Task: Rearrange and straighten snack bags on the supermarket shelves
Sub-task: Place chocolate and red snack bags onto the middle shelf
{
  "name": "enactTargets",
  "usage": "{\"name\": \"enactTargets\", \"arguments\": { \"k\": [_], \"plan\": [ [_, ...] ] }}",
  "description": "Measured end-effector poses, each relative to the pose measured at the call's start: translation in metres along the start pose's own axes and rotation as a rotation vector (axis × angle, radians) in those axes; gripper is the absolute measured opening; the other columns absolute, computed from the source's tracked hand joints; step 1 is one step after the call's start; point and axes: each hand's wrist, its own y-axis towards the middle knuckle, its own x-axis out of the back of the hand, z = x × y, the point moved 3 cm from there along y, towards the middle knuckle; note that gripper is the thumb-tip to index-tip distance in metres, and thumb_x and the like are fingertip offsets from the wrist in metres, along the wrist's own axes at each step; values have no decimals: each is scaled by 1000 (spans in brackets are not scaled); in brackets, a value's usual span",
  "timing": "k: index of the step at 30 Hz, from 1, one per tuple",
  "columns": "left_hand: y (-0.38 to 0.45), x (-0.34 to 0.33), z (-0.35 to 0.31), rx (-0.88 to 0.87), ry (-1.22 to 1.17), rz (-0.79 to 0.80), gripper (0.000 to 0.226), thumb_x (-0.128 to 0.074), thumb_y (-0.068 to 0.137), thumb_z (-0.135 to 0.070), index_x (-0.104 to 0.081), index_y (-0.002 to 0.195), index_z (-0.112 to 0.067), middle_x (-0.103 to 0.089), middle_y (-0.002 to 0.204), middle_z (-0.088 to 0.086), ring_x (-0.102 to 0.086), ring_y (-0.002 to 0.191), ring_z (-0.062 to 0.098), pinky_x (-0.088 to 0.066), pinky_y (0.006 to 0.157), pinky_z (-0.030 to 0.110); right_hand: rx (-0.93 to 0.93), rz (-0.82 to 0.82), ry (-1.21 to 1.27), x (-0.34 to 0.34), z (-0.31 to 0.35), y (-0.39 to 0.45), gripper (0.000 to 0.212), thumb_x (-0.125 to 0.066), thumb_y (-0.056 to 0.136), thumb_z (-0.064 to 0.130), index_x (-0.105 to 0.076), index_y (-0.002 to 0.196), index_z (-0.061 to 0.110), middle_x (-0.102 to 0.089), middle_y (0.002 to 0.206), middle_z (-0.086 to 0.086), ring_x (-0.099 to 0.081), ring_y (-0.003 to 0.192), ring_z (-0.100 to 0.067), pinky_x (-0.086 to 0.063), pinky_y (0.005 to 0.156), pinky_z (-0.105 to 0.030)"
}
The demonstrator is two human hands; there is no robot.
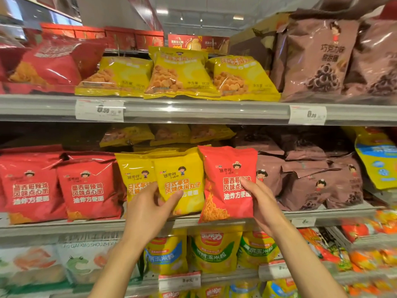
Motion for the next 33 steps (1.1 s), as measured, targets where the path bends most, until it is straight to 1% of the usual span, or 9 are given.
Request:
{"name": "enactTargets", "arguments": {
  "k": [3, 5, 8, 14, 21, 24, 26, 30, 33],
  "plan": [
    [10, -22, -14, -86, 100, 54, 41, -70, 84, -62, -50, 69, -31, -51, 55, -9, -52, 54, 8, -32, 49, 28, 41, -38, -46, 13, 2, -7, 66, -90, 67, 54, -72, 123, 25, -74, 123, -10, -72, 110, -26, -60, 80, -32],
    [15, -36, -16, -85, 133, 126, 33, -67, 87, -62, -63, 89, -30, -64, 69, -10, -63, 66, 15, -43, 55, 32, 72, -65, -70, 22, 5, -12, 66, -89, 67, 54, -71, 123, 26, -74, 122, -9, -73, 109, -26, -60, 79, -31],
    [18, -55, -17, -71, 140, 207, 45, -60, 92, -61, -62, 116, -23, -75, 98, -5, -71, 86, 20, -55, 71, 37, 103, -116, -83, 37, 9, -21, 64, -89, 67, 56, -72, 122, 27, -75, 120, -8, -74, 107, -25, -60, 77, -28],
    [12, -77, -17, 1, 46, 312, 53, -56, 95, -58, -51, 136, -23, -72, 125, -4, -70, 110, 20, -58, 88, 41, 104, -214, -59, 52, 4, -33, 46, -85, 71, 44, -75, 112, 27, -77, 114, -7, -76, 101, -23, -60, 72, -27],
    [11, -76, -16, 67, 8, 296, 53, -63, 91, -60, -54, 130, -25, -72, 122, -6, -70, 103, 17, -58, 87, 41, 83, -274, -42, 51, -10, -41, 47, -80, 74, 37, -71, 115, 18, -78, 110, -7, -76, 97, -23, -60, 69, -28],
    [-2, -73, -17, 72, -38, 166, 57, -68, 90, -54, -52, 135, -23, -73, 111, -12, -71, 88, 10, -53, 74, 29, 82, -277, -53, 53, -16, -47, 38, -80, 74, 38, -74, 108, 22, -79, 108, -8, -77, 92, -21, -61, 67, -28],
    [-14, -68, -15, 93, -146, 144, 62, -71, 91, -48, -47, 142, -23, -75, 89, -18, -70, 80, 0, -47, 69, 21, 80, -259, -63, 57, -20, -52, 36, -84, 77, 40, -75, 109, 27, -78, 110, -7, -76, 95, -22, -61, 71, -30],
    [-38, -53, -10, 135, -306, 160, 41, -69, 95, -38, -53, 133, -33, -67, 69, -18, -66, 71, -1, -48, 66, 20, 59, -206, -50, 63, -31, -63, 54, -82, 75, 50, -70, 122, 27, -75, 120, -8, -74, 107, -29, -62, 79, -44],
    [-58, -39, -6, 202, -402, 130, 25, -69, 96, -29, -63, 120, -33, -69, 83, -13, -67, 78, 4, -53, 71, 22, 58, -292, -82, 66, -43, -72, 69, -86, 62, 65, -73, 118, 26, -77, 114, -6, -74, 104, -30, -60, 84, -52]
  ]
}}
